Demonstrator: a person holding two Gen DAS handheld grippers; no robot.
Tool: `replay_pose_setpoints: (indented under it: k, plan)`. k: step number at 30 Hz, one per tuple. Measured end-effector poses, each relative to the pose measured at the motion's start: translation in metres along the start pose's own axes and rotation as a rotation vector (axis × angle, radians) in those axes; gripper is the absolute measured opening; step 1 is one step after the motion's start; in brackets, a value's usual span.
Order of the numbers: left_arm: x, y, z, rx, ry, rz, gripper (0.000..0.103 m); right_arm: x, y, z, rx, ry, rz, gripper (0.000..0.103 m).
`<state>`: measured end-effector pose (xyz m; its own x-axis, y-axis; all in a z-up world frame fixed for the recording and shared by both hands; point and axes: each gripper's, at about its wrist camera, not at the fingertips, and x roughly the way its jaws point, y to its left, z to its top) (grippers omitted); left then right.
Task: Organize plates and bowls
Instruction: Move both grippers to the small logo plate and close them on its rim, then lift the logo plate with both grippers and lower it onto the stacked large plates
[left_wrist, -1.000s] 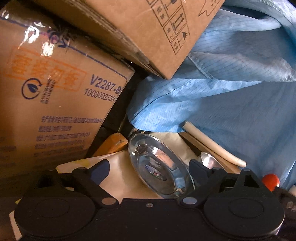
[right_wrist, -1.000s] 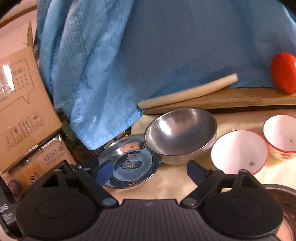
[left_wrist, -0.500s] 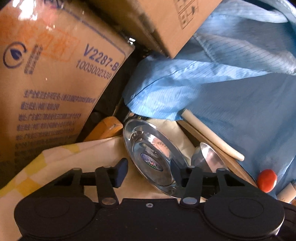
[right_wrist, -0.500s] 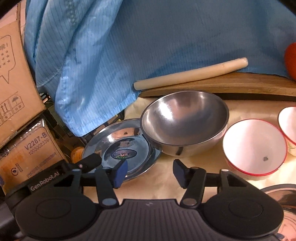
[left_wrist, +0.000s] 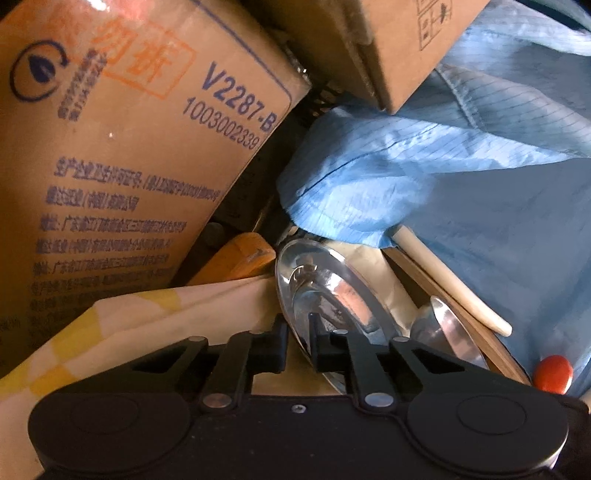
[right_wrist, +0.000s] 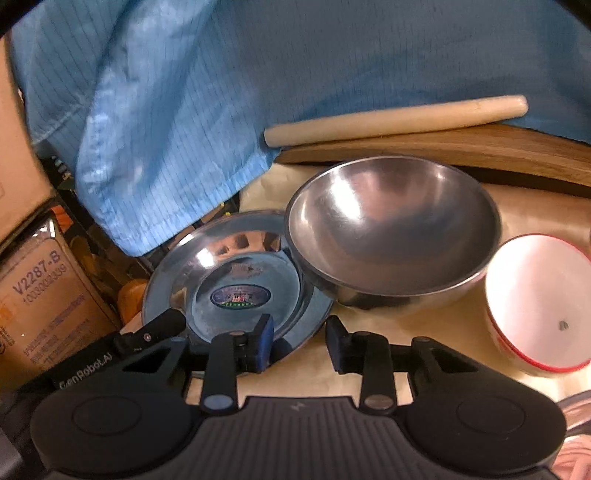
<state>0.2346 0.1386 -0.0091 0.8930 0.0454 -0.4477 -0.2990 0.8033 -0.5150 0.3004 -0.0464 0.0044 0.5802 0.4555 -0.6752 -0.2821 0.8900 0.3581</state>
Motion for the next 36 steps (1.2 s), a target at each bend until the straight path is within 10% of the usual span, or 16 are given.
replay_pose_setpoints:
  k: [36]
  plan:
    - [-0.077, -0.002, -0.034, 0.093, 0.026, 0.006, 0.014, -0.075, 0.002, -0.068, -0.003, -0.123, 0.016, 0.026]
